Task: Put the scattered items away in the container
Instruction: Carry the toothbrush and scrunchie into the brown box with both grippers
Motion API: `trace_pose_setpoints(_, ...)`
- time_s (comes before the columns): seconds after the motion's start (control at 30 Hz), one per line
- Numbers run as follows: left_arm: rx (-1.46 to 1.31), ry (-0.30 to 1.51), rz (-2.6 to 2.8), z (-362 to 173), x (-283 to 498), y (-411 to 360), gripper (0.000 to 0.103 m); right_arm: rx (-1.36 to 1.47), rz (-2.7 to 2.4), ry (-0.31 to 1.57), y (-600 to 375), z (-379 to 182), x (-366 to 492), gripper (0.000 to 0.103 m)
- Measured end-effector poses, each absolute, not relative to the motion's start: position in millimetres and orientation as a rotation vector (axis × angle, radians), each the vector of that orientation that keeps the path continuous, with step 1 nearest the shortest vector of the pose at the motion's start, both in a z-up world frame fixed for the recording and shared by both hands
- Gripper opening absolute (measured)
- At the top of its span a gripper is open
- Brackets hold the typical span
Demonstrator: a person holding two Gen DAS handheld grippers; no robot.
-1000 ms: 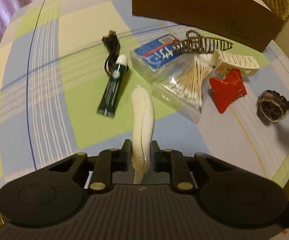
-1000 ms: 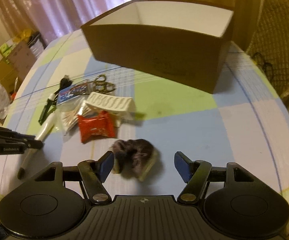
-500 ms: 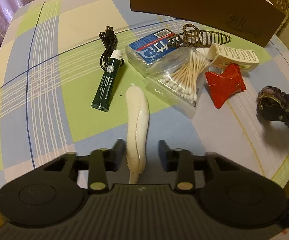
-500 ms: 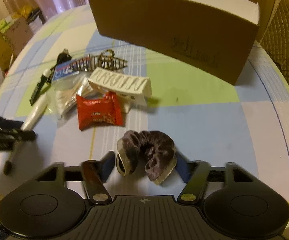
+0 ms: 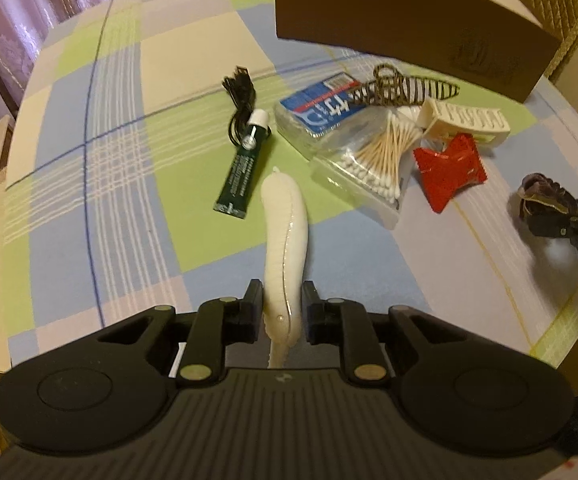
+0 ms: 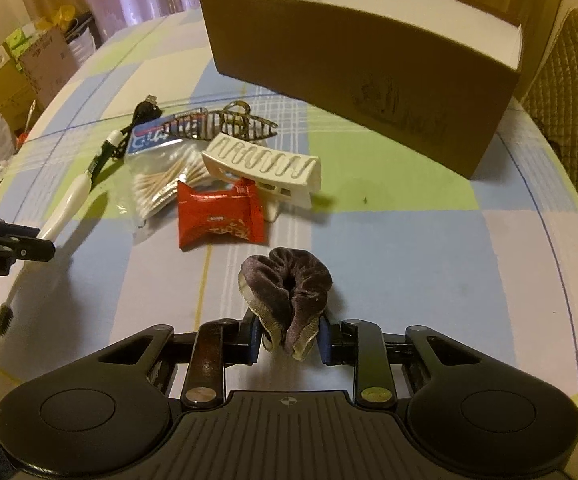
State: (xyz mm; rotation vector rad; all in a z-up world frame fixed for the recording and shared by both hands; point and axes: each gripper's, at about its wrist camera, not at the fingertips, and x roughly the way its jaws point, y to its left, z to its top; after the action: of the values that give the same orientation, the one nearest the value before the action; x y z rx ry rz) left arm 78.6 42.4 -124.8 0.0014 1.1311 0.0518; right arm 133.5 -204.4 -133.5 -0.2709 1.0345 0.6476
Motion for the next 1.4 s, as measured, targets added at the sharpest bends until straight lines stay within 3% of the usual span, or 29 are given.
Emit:
trace_pose_setpoints(0.7, 0.003, 0.967, 0.008, -65, 76, 29, 0.016, -0.256, 0.683, 0.946, -206, -98, 123, 0.024)
trace_pose_setpoints(1.4, -0.045, 0.826, -0.133, -4, 173, -30, 0.016, -0.231, 0.776, 0.828, -223, -44, 195, 0.024)
